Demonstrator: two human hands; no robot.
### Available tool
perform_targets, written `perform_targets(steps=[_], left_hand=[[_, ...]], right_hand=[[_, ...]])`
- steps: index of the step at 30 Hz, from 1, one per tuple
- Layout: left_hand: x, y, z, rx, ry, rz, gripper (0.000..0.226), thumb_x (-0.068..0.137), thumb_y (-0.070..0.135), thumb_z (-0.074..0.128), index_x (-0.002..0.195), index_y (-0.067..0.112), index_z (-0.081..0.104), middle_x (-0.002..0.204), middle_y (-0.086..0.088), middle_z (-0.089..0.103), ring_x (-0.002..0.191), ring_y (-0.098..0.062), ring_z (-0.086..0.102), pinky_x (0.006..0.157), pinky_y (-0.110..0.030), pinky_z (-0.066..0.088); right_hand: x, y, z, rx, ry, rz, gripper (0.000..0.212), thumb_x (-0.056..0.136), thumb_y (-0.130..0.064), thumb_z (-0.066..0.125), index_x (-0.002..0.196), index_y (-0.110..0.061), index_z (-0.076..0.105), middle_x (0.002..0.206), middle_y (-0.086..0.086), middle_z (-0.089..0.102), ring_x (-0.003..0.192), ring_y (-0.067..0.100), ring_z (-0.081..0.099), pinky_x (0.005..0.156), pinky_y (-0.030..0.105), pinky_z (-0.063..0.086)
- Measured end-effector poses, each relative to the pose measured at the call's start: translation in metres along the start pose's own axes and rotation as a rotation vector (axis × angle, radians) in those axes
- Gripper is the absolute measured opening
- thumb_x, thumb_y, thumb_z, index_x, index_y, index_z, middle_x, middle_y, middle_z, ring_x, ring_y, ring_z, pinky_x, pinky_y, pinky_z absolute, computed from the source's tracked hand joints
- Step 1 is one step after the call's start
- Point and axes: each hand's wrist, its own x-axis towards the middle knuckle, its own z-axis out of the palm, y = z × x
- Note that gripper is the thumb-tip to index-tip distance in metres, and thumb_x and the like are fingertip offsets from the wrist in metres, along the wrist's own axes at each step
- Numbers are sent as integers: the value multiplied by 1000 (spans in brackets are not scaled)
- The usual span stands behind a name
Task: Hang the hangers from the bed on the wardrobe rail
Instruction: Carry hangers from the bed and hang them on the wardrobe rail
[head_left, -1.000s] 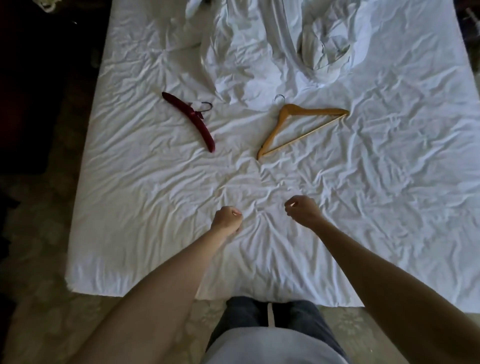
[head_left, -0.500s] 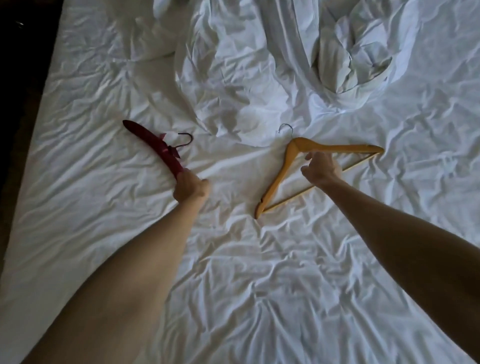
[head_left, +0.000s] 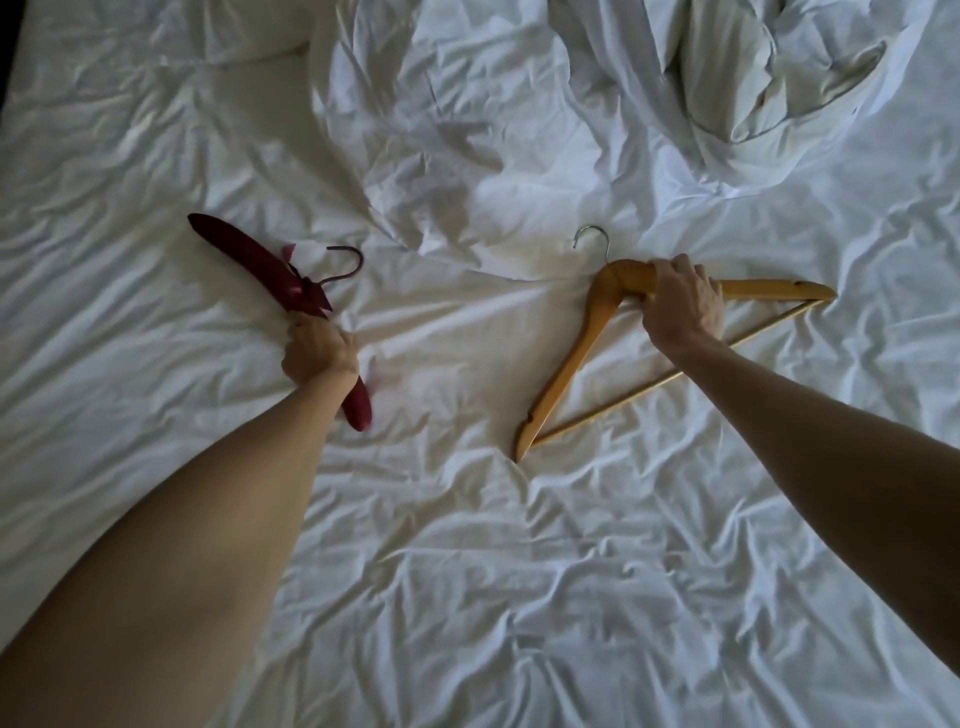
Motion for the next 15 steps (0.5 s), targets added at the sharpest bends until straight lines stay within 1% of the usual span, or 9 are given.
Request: perform_targets(steps=[3,5,6,8,10,12,14,15], left_hand=[[-19,-8,-11,-83,-70,9,64,97,25,65,143,-7,34,133,-25,58,119,-45,59,94,-51,50],[-42,-15,-22,-164,-133,1,64,92,28,71,138,-4,40,130,-24,61,116,-44,62,92,-49,52],[-56,-19,-28,-202,-159,-2,64,89,31,73,135,-2,42,127,-22,63,113,-43,64,90,-48,53],[-87,-26,-44,-278,-203,-11,62,85,35,75,130,2,47,121,-19,66,109,-41,66,87,-46,54],[-120,-34,-63,-356,-260,-30,58,83,38,74,125,4,50,115,-15,68,104,-39,68,84,-44,56],[-151,-44,-80,-446,-326,-66,55,79,40,72,120,8,54,110,-10,70,96,-34,70,84,-43,58],[-181,-54,-100,-541,-380,-94,51,77,40,71,116,11,57,103,-6,70,89,-29,69,81,-41,59],[-197,-59,-110,-591,-404,-94,49,79,38,72,116,10,58,100,-4,69,86,-26,68,78,-38,58]], right_hand=[[-27,3,-17,31,-23,12,38,90,-19,71,125,-9,61,119,15,60,113,36,56,94,46,41],[-55,6,-34,93,-46,68,39,88,-26,73,122,-9,63,118,15,60,113,37,55,94,46,43],[-71,7,-43,136,-48,98,38,87,-29,75,118,-10,65,115,15,60,110,38,57,90,45,44],[-106,7,-66,232,-62,159,34,82,-33,78,106,-10,70,103,12,62,96,36,62,76,39,46],[-142,1,-93,348,-86,215,27,77,-33,82,90,-12,71,86,8,65,79,30,63,64,32,43],[-179,-14,-121,439,-115,257,21,75,-32,81,70,-20,64,63,1,62,61,22,59,55,28,38],[-212,-36,-147,500,-148,278,32,78,-28,77,56,-21,54,49,-2,53,49,17,53,48,28,36],[-228,-48,-159,524,-177,282,33,80,-27,73,54,-19,55,48,0,55,46,17,54,45,29,40]])
